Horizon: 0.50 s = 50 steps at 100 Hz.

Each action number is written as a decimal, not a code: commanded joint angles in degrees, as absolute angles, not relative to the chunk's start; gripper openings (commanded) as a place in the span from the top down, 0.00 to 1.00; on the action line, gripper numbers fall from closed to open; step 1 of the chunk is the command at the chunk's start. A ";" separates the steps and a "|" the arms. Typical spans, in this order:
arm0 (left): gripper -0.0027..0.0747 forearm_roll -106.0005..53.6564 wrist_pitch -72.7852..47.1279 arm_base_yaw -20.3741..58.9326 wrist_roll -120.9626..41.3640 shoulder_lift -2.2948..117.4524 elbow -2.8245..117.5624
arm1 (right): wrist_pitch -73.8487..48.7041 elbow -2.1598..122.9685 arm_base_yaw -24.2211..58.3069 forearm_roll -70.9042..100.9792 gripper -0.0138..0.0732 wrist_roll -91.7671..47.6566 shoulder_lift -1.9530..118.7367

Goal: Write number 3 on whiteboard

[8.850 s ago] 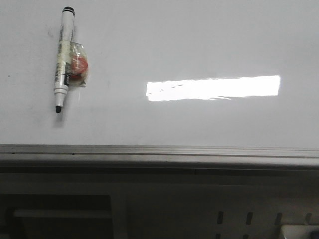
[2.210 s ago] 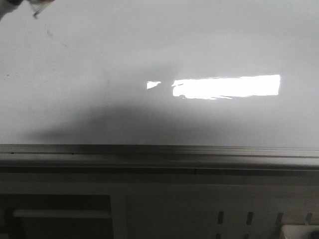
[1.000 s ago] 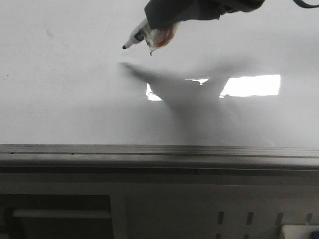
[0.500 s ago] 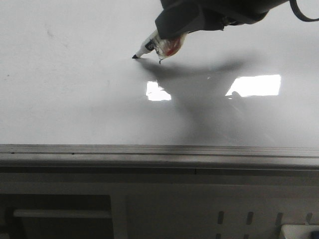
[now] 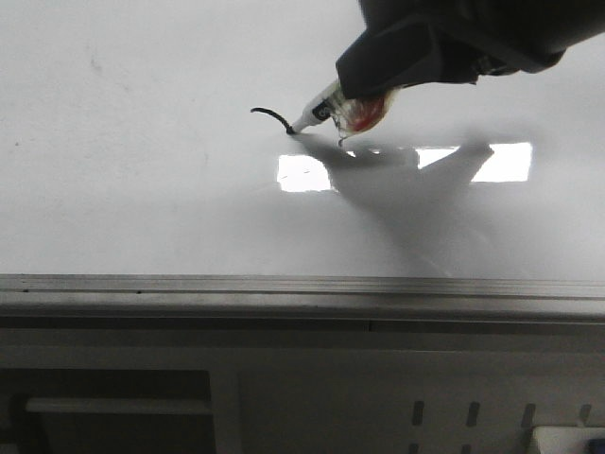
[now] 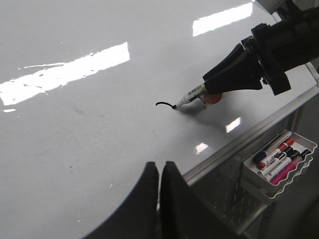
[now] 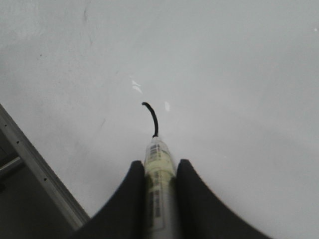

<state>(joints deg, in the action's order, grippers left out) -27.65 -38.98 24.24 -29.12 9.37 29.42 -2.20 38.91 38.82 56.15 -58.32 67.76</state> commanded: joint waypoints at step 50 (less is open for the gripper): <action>0.99 -29.36 -35.49 24.11 -28.56 10.10 30.79 | 4.00 38.88 41.05 58.70 0.89 -58.40 72.66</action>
<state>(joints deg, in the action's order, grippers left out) -27.65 -39.07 24.24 -29.12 9.37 29.42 -4.31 38.74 42.54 59.98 -58.11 72.91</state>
